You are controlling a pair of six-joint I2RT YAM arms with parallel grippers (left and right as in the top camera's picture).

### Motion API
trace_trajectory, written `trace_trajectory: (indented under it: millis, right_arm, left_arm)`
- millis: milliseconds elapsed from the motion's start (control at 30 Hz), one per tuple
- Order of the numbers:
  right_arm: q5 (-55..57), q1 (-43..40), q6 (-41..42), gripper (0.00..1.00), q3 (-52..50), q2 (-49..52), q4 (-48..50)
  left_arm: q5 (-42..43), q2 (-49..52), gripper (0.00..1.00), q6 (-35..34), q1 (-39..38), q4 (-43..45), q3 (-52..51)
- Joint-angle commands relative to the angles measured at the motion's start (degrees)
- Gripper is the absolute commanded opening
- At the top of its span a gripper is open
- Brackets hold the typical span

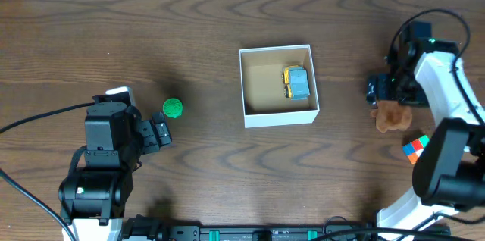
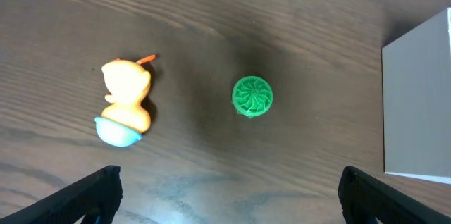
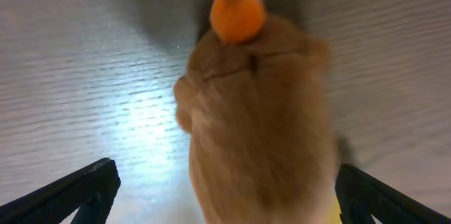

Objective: Pack container
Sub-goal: 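Move the right gripper to the brown plush bear and grasp it, then carry the bear into the box and release it beside the truck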

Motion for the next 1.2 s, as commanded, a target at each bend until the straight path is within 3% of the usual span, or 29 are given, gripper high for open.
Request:
trace_trajectory:
  millis: [0, 100, 167, 300, 600, 800, 967, 1167]
  right_arm:
    - [-0.39, -0.17, -0.85, 0.95, -1.84, 1.22, 1.29]
    - [-0.39, -0.07, -0.79, 0.69, -2.19, 1.42, 1.64]
    - [-0.37, -0.07, 0.02, 0.57, -2.1, 1.38, 1.57]
    - [-0.39, -0.07, 1.14, 0.11, -2.1, 1.33, 1.25]
    - [-0.44, 0.2, 2.67, 0.02, -0.5, 0.31, 0.22]
    - [-0.7, 4.22, 5.03, 0.01, 6.73, -5.16, -3.28]
    - [-8.04, 12.2, 8.5, 0.01, 12.55, -11.15, -1.81]
    - [-8.0, 28.65, 17.38, 0.01, 13.2, -13.99, 7.82]
  left_arm:
    - [-0.28, 0.04, 0.98, -0.55, 0.2, -0.17, 1.14]
    - [-0.28, 0.04, 0.98, -0.55, 0.2, -0.17, 1.14]
    - [-0.28, 0.07, 0.98, -0.55, 0.2, -0.17, 1.14]
    - [-0.28, 0.07, 0.98, -0.55, 0.2, -0.17, 1.14]
    - [-0.28, 0.07, 0.98, -0.55, 0.2, -0.17, 1.14]
    - [-0.28, 0.07, 0.98, -0.55, 0.2, -0.17, 1.14]
    - [-0.28, 0.07, 0.98, -0.55, 0.2, -0.15, 1.14]
    - [-0.26, 0.04, 0.98, -0.55, 0.2, -0.17, 1.14]
